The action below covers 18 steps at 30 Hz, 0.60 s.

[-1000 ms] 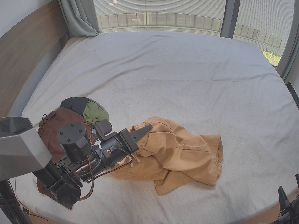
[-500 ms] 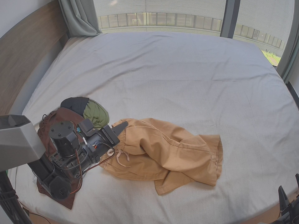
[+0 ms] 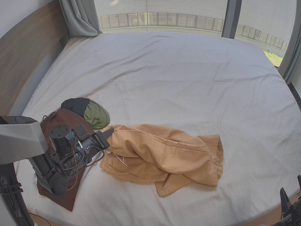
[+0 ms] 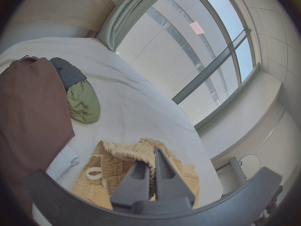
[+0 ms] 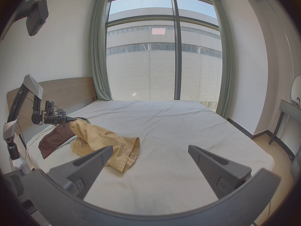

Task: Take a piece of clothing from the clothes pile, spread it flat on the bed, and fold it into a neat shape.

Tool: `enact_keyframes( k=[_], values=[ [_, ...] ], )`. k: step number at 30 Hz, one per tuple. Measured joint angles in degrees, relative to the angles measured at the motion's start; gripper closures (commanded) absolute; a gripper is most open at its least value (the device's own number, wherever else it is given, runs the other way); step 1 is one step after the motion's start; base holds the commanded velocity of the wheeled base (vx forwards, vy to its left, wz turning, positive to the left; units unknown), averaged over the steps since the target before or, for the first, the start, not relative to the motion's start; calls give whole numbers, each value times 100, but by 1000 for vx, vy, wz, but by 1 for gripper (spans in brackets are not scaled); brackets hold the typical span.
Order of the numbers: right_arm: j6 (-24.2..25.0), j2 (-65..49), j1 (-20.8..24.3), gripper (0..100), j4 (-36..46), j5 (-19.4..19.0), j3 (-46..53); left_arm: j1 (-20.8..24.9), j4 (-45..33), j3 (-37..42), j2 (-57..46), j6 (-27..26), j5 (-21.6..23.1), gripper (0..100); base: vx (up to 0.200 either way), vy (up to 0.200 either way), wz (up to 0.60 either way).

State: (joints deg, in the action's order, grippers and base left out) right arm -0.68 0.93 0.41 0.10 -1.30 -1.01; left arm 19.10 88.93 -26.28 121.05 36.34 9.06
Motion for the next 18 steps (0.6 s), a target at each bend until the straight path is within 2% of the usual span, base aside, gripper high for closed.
enact_keyframes(
  k=[18],
  values=[
    [-5,0,0,0,0,-17,0,-282,-2,-41,139,-2,0,100,0,0,0]
  ],
)
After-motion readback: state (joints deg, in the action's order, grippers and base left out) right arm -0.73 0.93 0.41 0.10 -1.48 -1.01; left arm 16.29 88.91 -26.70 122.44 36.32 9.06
